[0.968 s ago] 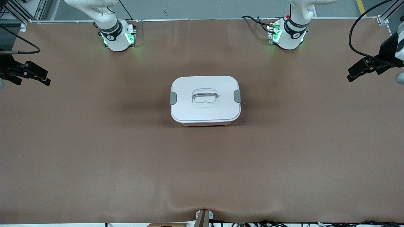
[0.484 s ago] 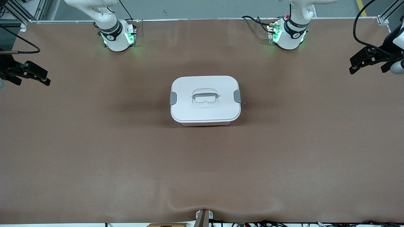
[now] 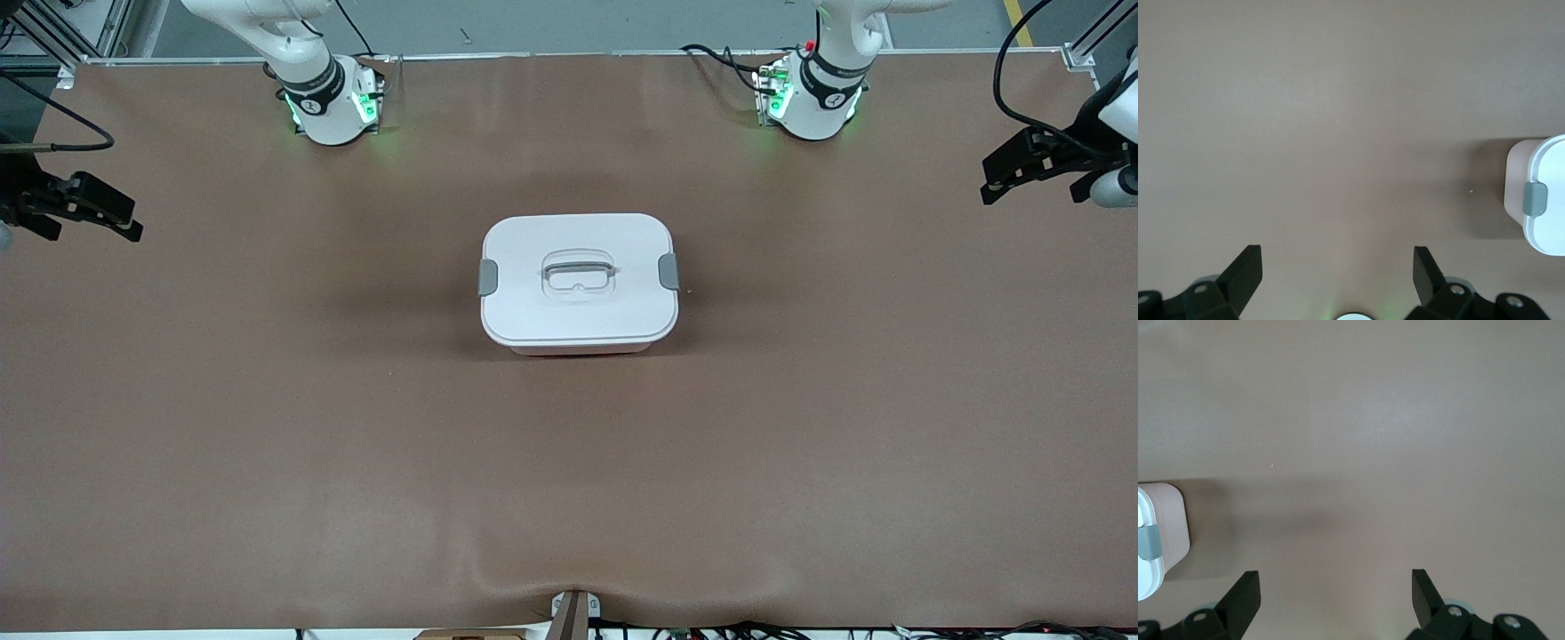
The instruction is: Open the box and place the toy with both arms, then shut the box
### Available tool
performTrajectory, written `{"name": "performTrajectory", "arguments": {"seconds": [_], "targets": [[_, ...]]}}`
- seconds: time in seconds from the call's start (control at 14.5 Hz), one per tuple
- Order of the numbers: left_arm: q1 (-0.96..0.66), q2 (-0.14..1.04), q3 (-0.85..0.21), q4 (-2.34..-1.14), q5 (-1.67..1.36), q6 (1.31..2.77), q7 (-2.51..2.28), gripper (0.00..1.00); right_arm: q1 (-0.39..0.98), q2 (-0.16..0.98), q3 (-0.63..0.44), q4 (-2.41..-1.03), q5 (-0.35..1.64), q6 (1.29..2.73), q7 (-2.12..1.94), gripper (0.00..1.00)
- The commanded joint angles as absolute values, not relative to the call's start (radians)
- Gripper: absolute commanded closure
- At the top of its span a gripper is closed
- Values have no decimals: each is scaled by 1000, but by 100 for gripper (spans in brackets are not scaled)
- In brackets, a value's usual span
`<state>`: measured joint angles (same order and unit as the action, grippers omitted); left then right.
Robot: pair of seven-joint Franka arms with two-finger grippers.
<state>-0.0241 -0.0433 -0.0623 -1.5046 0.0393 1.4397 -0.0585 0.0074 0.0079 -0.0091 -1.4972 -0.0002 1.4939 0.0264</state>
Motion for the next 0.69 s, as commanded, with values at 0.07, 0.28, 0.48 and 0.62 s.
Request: {"name": "performTrajectory", "arguments": {"seconds": [0.07, 0.28, 0.48, 0.62], "targets": [[-20, -48, -61, -1516, 37, 1448, -44, 0, 0, 5, 0, -1489, -11, 1483, 34, 0], [-20, -46, -61, -1517, 37, 1460, -46, 0, 0, 5, 0, -1489, -11, 1485, 34, 0], [-20, -44, -64, -1519, 38, 1460, -49, 0, -2, 5, 0, -1489, -11, 1483, 34, 0], [-20, -44, -64, -1519, 38, 1459, -49, 0, -2, 5, 0, -1489, -11, 1483, 34, 0]]}}
